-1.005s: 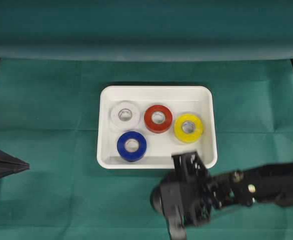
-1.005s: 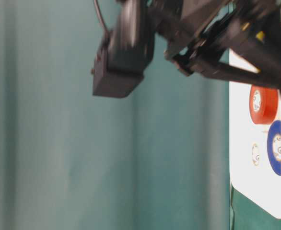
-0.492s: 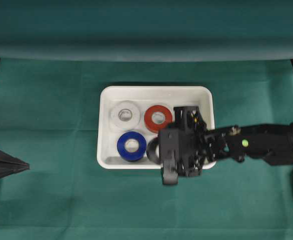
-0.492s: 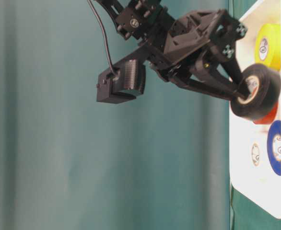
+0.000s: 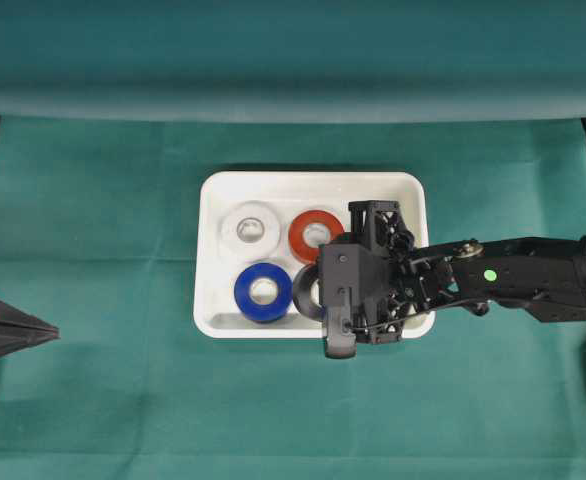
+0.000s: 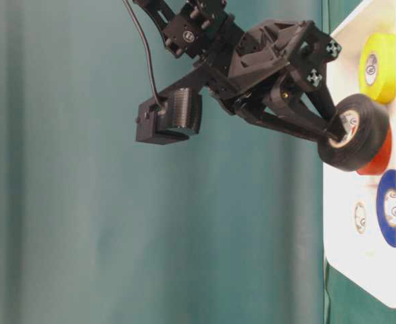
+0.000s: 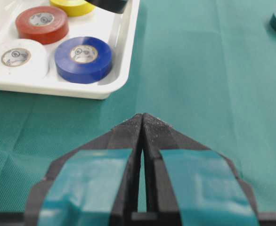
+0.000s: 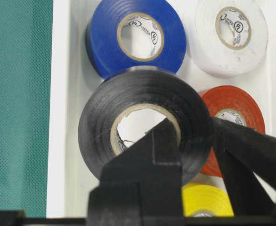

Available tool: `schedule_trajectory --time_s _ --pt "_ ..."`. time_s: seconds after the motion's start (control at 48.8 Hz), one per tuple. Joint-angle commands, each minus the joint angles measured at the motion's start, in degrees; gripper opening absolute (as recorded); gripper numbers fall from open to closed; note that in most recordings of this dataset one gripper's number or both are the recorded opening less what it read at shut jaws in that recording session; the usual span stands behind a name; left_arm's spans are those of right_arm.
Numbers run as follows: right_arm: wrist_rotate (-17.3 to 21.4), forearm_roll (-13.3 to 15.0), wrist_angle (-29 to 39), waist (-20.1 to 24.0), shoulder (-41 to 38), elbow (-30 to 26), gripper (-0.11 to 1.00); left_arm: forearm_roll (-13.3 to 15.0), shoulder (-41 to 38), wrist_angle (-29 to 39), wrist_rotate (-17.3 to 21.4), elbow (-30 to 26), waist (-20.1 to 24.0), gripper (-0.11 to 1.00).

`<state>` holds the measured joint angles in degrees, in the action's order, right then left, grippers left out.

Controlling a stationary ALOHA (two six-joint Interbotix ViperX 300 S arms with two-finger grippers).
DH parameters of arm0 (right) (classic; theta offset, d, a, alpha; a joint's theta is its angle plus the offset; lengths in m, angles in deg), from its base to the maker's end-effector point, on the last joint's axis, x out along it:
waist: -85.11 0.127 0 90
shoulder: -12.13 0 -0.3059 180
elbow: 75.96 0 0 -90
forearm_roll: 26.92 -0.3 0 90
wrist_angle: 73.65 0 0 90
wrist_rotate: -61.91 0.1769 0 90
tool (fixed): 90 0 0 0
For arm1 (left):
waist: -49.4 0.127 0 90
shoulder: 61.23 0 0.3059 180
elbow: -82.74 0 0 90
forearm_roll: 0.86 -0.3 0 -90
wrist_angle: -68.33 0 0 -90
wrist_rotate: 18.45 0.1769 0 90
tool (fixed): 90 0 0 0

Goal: Put the tape into the white case with the right arm.
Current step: 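Carry the black roll into the tray beside the blue roll, release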

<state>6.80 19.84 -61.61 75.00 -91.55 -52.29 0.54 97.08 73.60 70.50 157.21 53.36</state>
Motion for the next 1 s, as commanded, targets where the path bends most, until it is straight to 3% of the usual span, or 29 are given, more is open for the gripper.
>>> schedule_trajectory --time_s 0.0,0.062,0.267,0.349,0.595,0.984 --pt "0.26 0.18 0.26 -0.18 1.58 -0.62 0.02 0.00 -0.53 -0.35 0.00 -0.88 0.18 0.00" --pt "0.26 0.18 0.88 -0.18 1.58 -0.44 0.11 0.09 -0.53 -0.35 0.00 -0.88 0.18 0.00" --pt "0.79 0.18 3.60 -0.18 2.02 0.88 0.66 0.09 -0.53 -0.35 0.00 -0.79 0.18 0.00" --pt "0.97 0.09 3.78 -0.18 3.08 2.29 0.60 0.09 -0.53 -0.35 0.00 -0.79 0.18 0.00" --pt "1.14 -0.09 3.16 -0.18 10.46 10.02 0.60 0.00 -0.53 -0.35 0.00 -0.88 0.18 0.00" --pt "1.67 -1.76 -0.53 -0.18 28.65 25.66 0.60 0.09 -0.53 -0.35 0.09 -0.88 0.26 0.00"
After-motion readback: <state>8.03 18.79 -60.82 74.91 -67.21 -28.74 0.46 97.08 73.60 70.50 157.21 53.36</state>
